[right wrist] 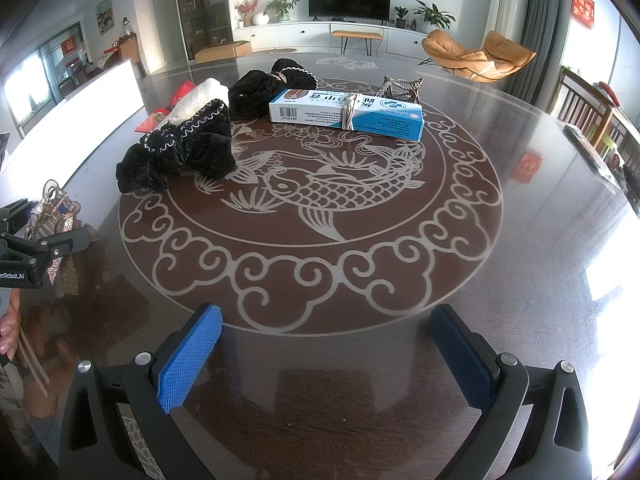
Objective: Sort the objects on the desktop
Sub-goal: 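Lift the bow and acrylic clip with the left gripper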
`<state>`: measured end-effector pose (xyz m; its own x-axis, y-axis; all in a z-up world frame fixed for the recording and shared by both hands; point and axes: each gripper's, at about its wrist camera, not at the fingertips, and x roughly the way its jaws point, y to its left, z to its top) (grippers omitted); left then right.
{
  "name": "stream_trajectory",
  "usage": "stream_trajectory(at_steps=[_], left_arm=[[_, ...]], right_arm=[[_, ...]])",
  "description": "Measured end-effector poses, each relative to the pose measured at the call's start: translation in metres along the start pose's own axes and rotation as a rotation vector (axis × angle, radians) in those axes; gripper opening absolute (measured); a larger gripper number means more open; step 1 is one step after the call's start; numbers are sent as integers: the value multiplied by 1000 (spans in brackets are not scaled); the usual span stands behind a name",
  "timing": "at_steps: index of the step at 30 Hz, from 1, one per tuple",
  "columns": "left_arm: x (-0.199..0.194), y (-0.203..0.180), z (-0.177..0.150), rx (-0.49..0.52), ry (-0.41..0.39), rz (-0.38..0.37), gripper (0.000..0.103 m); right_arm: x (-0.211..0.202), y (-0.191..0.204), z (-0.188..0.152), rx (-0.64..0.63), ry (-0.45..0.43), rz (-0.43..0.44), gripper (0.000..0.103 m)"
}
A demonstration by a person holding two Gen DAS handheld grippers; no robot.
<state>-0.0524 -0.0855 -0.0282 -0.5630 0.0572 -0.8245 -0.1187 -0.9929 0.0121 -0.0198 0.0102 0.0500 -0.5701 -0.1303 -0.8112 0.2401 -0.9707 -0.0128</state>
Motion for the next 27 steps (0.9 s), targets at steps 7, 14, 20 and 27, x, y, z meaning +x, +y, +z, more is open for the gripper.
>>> stream_trajectory(at_steps=[7,14,20,27], left_arm=[[0,0,0,0,0,0,103],[0,0,0,-1,0,0,103],[0,0,0,-1,0,0,103],[-2,2,-1,-3,-1,3,103]], right_arm=[[0,0,0,0,0,0,103],[0,-1,0,0,0,0,103],[0,-1,0,0,0,0,103],[0,-1,0,0,0,0,103]])
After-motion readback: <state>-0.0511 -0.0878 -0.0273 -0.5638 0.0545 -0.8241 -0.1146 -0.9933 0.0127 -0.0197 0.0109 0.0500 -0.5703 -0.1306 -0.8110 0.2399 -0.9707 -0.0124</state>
